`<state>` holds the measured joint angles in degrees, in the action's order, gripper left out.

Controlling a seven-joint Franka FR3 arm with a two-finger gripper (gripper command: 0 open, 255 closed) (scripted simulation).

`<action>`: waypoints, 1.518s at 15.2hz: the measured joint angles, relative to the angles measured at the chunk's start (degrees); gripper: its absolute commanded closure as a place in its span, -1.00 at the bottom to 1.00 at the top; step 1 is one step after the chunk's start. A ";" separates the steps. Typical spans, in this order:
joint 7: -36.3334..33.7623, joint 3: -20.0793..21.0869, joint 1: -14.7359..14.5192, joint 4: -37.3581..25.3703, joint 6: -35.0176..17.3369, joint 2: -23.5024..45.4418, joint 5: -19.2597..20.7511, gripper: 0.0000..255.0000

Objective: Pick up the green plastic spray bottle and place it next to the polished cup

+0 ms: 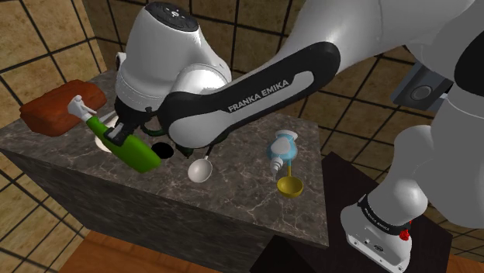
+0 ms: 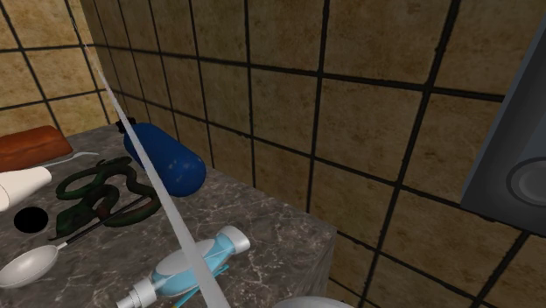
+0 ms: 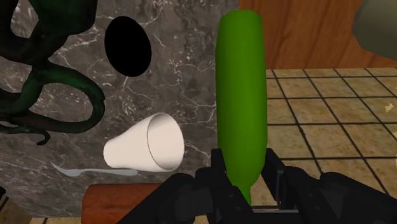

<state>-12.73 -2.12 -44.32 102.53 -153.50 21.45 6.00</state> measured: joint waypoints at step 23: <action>-1.52 -0.85 -0.50 2.64 -9.52 6.87 1.01 -1.00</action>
<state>-14.26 -2.98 -44.82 105.16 -163.03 28.32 7.01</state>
